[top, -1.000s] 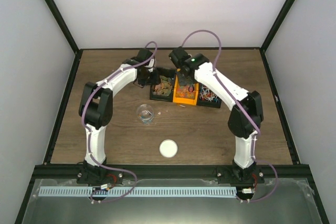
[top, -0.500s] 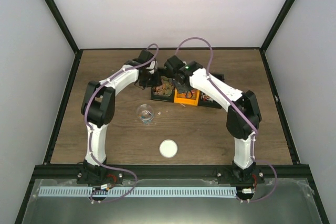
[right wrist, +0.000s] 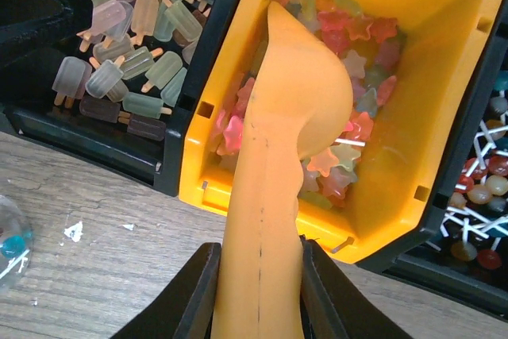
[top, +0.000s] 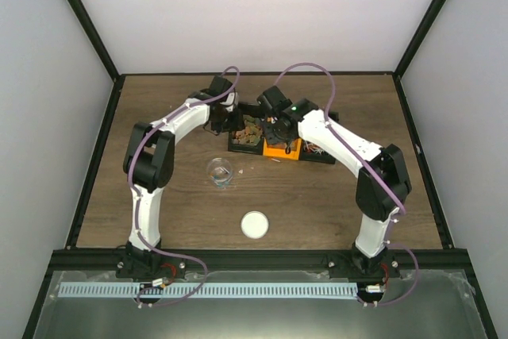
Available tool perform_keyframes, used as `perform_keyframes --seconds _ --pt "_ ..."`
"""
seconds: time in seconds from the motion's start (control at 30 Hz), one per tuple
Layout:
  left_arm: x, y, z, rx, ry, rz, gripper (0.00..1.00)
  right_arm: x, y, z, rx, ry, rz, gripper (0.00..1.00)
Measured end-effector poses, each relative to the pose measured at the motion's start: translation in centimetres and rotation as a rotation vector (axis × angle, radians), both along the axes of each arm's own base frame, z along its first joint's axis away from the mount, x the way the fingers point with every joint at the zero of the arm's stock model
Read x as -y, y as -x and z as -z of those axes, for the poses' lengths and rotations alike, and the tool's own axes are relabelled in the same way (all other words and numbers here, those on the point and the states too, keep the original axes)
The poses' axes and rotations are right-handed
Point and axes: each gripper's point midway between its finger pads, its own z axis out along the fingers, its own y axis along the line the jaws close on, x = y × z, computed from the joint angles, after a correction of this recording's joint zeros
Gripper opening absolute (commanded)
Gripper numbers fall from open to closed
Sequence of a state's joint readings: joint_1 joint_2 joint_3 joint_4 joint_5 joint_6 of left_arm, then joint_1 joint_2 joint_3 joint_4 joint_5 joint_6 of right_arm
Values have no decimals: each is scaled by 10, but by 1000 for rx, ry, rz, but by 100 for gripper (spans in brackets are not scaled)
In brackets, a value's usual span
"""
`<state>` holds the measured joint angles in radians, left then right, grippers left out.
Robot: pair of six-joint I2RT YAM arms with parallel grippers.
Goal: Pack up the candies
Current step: Scoop the fake candies from the storage box.
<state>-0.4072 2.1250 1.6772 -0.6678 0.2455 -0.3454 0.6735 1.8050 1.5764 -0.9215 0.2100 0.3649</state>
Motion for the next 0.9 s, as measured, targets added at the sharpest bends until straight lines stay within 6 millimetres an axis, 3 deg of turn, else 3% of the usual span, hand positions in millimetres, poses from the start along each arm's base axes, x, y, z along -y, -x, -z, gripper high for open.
perform_keyframes --seconds 0.27,0.53,0.8,0.9 --pt "-1 0 0 -2 0 -4 48 8 -1 3 -22 -26 47 1" --pt "-1 0 0 -1 0 -4 48 22 -25 -40 60 107 47 1" --pt "0 0 0 -3 5 -1 48 46 -21 -15 20 318 18 1" --pt "1 0 -1 -3 10 1 48 52 -22 -16 29 370 15 1"
